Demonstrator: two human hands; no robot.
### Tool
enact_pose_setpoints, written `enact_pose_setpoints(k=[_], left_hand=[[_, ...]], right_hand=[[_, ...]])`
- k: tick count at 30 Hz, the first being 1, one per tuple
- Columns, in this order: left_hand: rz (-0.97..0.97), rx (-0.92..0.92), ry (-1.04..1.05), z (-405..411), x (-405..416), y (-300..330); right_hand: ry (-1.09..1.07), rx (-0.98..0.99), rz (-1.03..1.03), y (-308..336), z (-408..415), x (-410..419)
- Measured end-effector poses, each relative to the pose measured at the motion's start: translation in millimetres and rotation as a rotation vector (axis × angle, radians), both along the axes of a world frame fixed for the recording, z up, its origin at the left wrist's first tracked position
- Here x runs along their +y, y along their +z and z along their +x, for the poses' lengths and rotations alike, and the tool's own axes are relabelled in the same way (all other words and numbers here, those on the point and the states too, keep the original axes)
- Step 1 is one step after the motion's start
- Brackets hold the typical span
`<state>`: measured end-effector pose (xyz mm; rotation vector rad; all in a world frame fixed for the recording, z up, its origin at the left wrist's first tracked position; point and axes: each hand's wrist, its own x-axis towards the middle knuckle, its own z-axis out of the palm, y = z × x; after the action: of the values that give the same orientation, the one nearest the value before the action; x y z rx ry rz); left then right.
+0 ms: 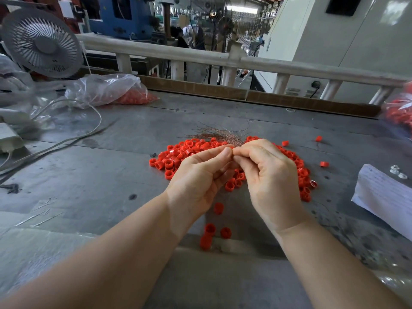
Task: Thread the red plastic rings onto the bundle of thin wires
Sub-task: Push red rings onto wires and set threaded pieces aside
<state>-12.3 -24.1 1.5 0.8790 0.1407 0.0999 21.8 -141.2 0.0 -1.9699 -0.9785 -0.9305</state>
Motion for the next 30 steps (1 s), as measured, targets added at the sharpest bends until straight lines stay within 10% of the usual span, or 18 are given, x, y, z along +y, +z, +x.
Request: enact_pose_setpoints(k=[30], left_hand=[[0.454,-0.183,0.169,-3.3,-6.4,-1.5]], right_hand=[[0.209,0.717,0.418,1.7,4.0,-2.2]])
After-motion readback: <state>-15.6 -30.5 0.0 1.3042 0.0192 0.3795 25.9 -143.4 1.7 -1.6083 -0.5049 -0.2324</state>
